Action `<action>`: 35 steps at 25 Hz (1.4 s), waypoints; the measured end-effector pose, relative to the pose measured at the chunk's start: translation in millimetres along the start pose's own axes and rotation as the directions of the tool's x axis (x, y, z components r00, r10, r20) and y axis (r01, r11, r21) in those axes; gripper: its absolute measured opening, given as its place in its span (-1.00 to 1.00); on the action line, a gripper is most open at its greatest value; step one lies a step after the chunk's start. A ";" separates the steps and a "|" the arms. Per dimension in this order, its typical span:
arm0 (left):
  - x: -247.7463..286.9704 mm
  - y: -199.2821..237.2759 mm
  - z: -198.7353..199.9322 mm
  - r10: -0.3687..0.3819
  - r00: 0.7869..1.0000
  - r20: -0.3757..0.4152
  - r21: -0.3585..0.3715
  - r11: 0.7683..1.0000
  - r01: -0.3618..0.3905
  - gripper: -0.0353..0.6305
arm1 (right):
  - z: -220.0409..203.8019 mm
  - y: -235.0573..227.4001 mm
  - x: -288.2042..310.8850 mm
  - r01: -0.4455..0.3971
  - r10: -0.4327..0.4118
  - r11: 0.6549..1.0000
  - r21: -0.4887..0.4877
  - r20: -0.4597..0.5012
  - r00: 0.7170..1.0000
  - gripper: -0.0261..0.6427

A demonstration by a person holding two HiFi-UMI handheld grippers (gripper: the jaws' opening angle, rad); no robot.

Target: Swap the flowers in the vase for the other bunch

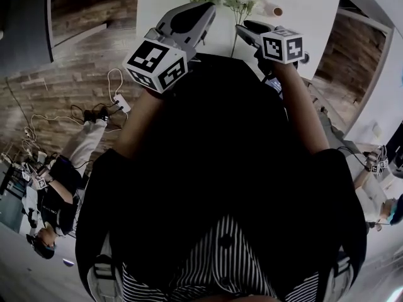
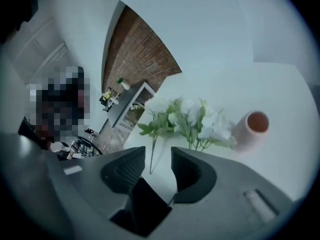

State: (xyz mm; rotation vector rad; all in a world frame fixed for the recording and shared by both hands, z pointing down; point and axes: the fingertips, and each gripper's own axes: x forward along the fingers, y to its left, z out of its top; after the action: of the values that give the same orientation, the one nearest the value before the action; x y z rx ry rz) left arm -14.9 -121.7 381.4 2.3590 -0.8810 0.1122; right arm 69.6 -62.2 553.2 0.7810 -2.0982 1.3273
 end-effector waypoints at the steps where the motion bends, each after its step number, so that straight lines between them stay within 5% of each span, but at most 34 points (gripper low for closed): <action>1: 0.8 0.3 -1.3 -0.001 1.000 -0.005 0.000 1.000 0.001 -0.88 | -11.7 -5.9 6.0 0.021 -0.021 1.000 0.012 -0.032 0.999 -0.39; 6: -0.5 7.0 -6.7 0.006 1.000 -0.024 -0.012 1.000 -0.006 -0.88 | -49.2 -48.1 31.5 0.167 -0.154 0.981 0.103 -0.123 0.980 -0.13; 12: -5.9 9.2 -12.2 0.015 0.999 -0.046 -0.019 1.000 -0.016 -0.88 | -54.4 -72.5 69.0 0.175 -0.146 0.963 0.206 -0.149 0.978 -0.13; 17: -17.1 13.4 -12.7 0.020 0.999 -0.050 -0.017 1.000 -0.021 -0.88 | -55.8 -77.2 82.2 0.226 -0.203 0.965 0.130 -0.169 0.965 -0.75; 22: -24.4 11.2 -10.8 0.027 0.999 -0.040 -0.005 1.000 -0.027 -0.88 | -36.9 -60.0 74.7 0.162 -0.149 0.978 0.131 -0.104 0.983 -0.88; 27: -20.0 -10.2 3.6 0.018 1.000 -0.014 0.028 0.999 -0.018 -0.88 | 25.6 -3.7 7.0 -0.012 -0.001 0.997 0.083 0.148 0.989 -0.88; 30: -14.0 -30.9 8.2 0.008 1.000 -0.001 0.053 0.999 -0.008 -0.88 | 62.8 18.4 -58.5 -0.064 0.062 0.998 -0.004 0.353 0.934 -0.88; 35: -3.3 -42.3 14.5 -0.006 1.000 -0.013 0.105 0.994 0.008 -0.88 | 113.9 -15.4 -151.8 0.015 0.052 0.996 -0.090 0.697 0.715 -0.88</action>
State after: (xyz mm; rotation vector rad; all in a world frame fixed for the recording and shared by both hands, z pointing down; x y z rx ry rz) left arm 6.8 -103.1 346.9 2.4554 -0.8803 0.1746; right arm 170.7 -143.6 413.8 1.3967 -2.7189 1.0107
